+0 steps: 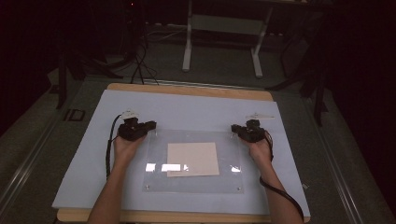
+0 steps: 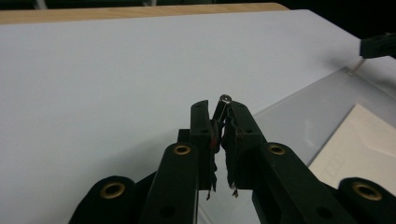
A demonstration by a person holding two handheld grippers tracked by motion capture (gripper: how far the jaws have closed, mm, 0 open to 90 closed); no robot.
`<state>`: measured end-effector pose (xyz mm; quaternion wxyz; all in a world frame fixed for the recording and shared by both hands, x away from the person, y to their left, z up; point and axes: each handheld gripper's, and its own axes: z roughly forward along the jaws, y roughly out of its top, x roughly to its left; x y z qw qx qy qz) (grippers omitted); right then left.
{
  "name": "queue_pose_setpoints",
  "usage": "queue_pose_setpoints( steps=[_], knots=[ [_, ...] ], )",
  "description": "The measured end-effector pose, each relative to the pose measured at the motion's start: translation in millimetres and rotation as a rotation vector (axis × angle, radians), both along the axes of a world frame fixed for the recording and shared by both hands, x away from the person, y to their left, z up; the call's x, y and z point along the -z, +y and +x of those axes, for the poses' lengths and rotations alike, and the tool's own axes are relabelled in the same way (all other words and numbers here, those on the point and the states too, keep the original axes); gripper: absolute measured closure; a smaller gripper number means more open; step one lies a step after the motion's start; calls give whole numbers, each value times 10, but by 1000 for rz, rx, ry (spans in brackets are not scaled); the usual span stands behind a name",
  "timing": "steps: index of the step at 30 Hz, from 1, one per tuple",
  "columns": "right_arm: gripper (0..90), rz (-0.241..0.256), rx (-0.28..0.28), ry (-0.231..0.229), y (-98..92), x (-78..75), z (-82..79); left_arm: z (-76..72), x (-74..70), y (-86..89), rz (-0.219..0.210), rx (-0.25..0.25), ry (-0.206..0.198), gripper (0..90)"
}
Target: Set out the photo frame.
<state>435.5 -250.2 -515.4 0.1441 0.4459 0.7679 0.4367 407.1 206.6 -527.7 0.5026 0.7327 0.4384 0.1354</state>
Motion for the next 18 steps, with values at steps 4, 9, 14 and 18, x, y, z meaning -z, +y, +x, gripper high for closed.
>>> queue_pose_setpoints(
  steps=[4,9,14,18],
  knots=[
    [834,-8,-2,29,12,-25,63,74,-21,30,-8,8,38,824],
    [834,-11,-3,65,23,-52,130,142,-31,42,-29,-1,73,824],
    [837,0,-1,112,22,-74,216,236,-35,63,-53,-5,117,827],
    [842,15,4,154,19,-88,312,290,-70,26,-26,-24,131,838]
  ],
)
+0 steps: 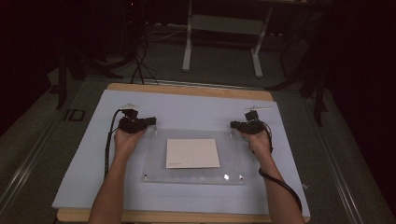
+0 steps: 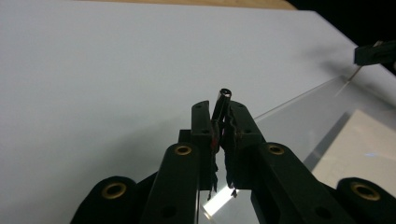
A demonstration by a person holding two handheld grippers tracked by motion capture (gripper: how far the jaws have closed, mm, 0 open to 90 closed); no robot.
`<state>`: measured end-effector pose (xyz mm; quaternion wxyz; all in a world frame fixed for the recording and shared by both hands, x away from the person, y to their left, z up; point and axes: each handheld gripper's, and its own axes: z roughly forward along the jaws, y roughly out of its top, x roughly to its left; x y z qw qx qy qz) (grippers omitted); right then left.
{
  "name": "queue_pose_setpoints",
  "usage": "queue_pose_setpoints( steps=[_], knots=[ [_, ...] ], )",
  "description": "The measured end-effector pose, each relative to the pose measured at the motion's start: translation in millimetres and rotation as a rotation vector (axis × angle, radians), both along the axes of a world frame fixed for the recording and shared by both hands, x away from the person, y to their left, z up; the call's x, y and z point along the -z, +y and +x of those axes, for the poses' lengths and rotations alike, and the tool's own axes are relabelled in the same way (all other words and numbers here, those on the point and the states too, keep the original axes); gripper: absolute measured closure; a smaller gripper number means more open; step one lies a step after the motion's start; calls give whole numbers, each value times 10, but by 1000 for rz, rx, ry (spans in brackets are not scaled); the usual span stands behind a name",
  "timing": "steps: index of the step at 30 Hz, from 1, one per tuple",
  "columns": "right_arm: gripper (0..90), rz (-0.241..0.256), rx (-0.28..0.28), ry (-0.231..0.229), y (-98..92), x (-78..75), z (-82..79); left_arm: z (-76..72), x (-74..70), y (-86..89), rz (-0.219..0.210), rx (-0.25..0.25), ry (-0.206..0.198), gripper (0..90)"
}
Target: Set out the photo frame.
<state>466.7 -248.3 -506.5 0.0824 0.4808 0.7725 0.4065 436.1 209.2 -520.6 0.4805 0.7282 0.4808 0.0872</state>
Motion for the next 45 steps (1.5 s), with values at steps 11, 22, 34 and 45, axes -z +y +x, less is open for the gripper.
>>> queue_pose_setpoints(
  steps=[11,22,34,45],
  knots=[
    [854,17,54,74,29,-18,170,135,33,-68,-42,-88,50,861],
    [628,-163,74,-26,64,-187,19,189,60,-80,-78,-133,83,864],
    [818,62,-94,-140,-31,-634,-587,201,63,-104,-82,-161,95,863],
    [900,30,-270,-218,138,-1078,-1063,212,71,-113,-94,-180,107,862]
  ],
)
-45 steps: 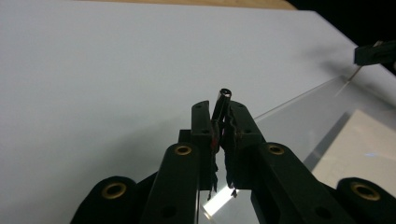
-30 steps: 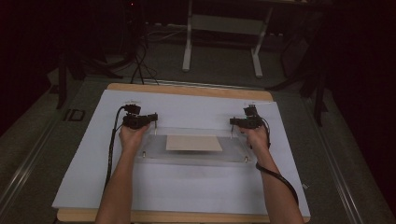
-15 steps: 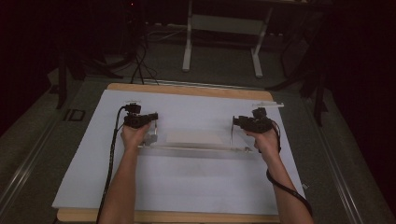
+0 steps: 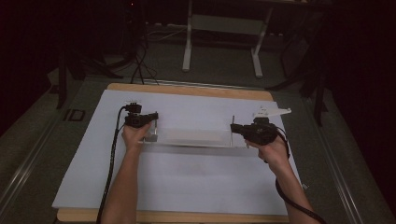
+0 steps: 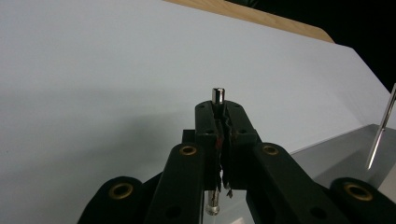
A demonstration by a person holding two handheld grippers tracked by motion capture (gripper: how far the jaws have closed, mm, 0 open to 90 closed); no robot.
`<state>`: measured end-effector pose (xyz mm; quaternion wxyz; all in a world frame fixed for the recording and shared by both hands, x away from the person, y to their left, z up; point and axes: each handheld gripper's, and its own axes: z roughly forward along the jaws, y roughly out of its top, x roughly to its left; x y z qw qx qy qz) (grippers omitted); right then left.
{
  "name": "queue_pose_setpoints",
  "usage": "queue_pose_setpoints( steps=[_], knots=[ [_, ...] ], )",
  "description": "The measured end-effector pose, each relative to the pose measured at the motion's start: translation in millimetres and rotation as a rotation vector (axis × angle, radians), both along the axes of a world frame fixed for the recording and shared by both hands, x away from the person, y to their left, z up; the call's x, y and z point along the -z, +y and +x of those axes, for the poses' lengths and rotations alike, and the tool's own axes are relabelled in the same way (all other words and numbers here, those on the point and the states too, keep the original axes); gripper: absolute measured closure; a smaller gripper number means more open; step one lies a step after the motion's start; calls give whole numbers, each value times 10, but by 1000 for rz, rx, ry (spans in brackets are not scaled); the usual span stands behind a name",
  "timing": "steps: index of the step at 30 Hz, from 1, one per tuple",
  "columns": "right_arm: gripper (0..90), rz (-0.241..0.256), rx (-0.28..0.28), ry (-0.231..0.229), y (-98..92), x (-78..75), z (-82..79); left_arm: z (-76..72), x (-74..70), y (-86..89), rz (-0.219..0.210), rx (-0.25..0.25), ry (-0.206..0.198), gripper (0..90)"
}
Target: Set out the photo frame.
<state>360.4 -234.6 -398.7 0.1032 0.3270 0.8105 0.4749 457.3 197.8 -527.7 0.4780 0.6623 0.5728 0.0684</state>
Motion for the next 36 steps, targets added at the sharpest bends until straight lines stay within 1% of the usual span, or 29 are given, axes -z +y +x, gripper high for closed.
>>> queue_pose_setpoints(
  steps=[1,3,5,6,7,8,10,12,13,14,15,16,17,18,19,20,21,22,24,25,26,27,28,29,30,33,36],
  knots=[
    [900,7,-11,-7,-4,-42,-63,2,-1,-1,1,0,1,862],
    [900,10,-16,-9,-4,-60,-92,4,-2,-4,3,-4,5,862],
    [900,5,-34,-29,5,-124,-199,6,0,-6,1,-6,5,862],
    [900,5,-34,-29,5,-124,-199,8,1,-5,-1,-7,6,862],
    [900,4,-47,-44,24,-174,-291,9,1,-8,0,-9,7,862],
    [900,4,-47,-44,24,-174,-291,9,1,-8,0,-9,7,862],
    [900,3,-70,-70,62,-228,-413,12,2,-10,-1,-12,8,862],
    [900,9,-90,-72,106,-247,-501,14,4,-11,-3,-14,9,862],
    [900,13,-113,-78,169,-239,-594,16,0,-14,-2,-17,14,862],
    [900,13,-113,-78,169,-239,-594,16,0,-14,-2,-17,14,862],
    [900,21,-140,-79,233,-211,-675,23,-9,-20,3,-16,18,862],
    [900,21,-140,-79,233,-211,-675,23,-9,-20,3,-16,18,862],
    [900,25,-161,-84,292,-177,-745,32,-24,-22,17,-10,26,863],
    [900,25,-161,-84,292,-177,-745,32,-24,-22,17,-10,26,862],
    [900,26,-168,-80,350,-131,-791,33,-25,-22,17,-8,26,862],
    [900,26,-168,-80,350,-131,-791,33,-25,-22,17,-8,26,862],
    [900,12,-169,-71,412,-56,-804,32,-27,-23,19,-7,26,862],
    [900,12,-169,-71,412,-56,-804,32,-27,-23,19,-7,26,862],
    [900,-15,-157,-68,465,20,-794,31,-29,-22,18,-6,26,862],
    [900,-10,-133,-74,494,77,-778,30,-30,-20,18,-4,25,862],
    [900,-10,-133,-74,494,77,-778,30,-30,-20,18,-4,25,862],
    [900,-24,-90,-90,517,112,-771,30,-29,-18,17,-2,25,861],
    [900,-24,-90,-90,517,112,-771,31,-27,-12,14,1,26,861],
    [900,-24,-71,-99,539,137,-769,35,-27,-8,11,2,29,861],
    [900,-24,-71,-99,539,137,-769,35,-27,-8,11,2,29,861],
    [900,-29,-34,-127,572,158,-779,38,-29,-10,11,1,32,860],
    [900,-17,-23,-129,580,172,-770,37,-30,-13,13,0,32,860]
  ],
)
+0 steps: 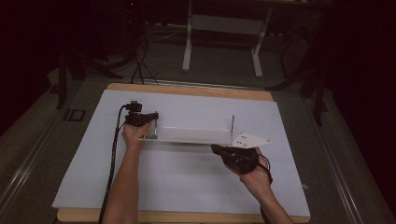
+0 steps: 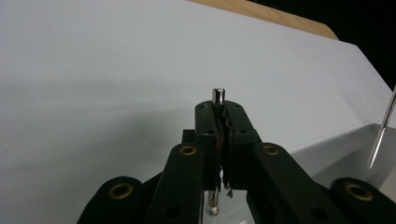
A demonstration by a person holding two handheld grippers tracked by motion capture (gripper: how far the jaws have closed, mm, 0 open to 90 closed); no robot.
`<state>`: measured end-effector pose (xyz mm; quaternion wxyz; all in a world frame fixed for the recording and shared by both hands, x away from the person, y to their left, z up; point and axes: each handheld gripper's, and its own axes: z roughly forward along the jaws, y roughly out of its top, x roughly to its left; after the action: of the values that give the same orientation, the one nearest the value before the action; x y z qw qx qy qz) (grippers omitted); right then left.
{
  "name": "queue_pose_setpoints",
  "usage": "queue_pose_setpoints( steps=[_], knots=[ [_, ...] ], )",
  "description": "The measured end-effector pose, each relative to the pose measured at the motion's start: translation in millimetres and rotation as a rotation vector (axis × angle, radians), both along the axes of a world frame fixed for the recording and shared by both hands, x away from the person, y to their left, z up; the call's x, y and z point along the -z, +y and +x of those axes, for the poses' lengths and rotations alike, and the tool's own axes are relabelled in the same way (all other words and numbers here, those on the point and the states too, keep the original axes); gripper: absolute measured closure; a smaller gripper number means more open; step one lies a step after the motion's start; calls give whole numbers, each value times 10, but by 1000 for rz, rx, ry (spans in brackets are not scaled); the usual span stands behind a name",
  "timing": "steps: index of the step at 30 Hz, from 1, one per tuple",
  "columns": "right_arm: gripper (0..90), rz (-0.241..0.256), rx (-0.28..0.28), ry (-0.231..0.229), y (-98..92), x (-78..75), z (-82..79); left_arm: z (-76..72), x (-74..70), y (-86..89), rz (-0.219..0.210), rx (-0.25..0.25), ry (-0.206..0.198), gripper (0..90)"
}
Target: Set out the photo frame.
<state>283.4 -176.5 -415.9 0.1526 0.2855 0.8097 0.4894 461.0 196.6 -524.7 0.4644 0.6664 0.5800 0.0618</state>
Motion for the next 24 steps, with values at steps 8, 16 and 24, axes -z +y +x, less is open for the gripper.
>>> queue_pose_setpoints(
  steps=[8,16,24],
  knots=[
    [900,16,31,-1,54,49,28,-10,7,3,-4,0,-9,858],
    [900,21,29,10,85,81,34,-33,10,4,-3,1,-22,851],
    [900,31,21,12,90,82,47,-83,-6,60,16,32,-29,791]
  ],
)
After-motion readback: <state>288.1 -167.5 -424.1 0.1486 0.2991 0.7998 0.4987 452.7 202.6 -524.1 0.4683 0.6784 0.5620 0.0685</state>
